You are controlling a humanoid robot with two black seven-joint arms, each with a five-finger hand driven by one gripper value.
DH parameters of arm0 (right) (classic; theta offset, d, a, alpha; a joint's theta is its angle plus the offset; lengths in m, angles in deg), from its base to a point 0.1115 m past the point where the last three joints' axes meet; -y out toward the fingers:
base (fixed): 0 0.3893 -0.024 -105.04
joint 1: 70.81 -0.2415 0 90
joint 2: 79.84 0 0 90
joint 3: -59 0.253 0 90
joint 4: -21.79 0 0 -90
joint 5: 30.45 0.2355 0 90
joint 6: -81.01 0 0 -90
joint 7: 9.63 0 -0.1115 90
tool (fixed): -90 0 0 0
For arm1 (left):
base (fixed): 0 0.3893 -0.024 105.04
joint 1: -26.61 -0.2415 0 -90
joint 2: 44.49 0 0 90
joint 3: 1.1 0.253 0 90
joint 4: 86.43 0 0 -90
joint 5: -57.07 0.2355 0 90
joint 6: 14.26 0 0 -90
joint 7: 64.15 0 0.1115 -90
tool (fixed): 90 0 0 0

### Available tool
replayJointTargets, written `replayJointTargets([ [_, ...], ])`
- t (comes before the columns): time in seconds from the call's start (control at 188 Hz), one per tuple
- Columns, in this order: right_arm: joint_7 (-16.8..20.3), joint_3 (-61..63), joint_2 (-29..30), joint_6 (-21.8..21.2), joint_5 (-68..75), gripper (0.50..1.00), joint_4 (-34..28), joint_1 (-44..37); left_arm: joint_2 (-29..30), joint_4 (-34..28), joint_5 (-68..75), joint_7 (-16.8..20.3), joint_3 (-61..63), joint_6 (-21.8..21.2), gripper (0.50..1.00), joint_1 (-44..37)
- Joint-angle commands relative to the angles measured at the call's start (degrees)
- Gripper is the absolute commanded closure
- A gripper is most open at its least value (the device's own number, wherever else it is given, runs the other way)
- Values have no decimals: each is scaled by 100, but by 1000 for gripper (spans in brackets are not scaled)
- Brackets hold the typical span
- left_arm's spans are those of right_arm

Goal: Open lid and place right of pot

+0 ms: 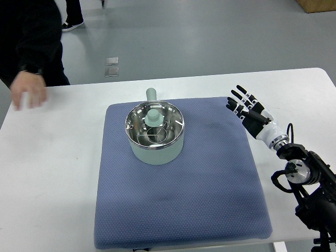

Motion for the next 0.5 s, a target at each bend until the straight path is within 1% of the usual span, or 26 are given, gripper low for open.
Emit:
replayJointTargets([
  [0.0, 0, 0, -2, -1, 0, 572, 0, -17, 0, 0, 0, 0, 4, 0, 500, 0],
  [0.495, 0, 0, -2, -1, 0, 572, 0, -35, 0, 0, 0, 9, -13, 0, 500, -18],
])
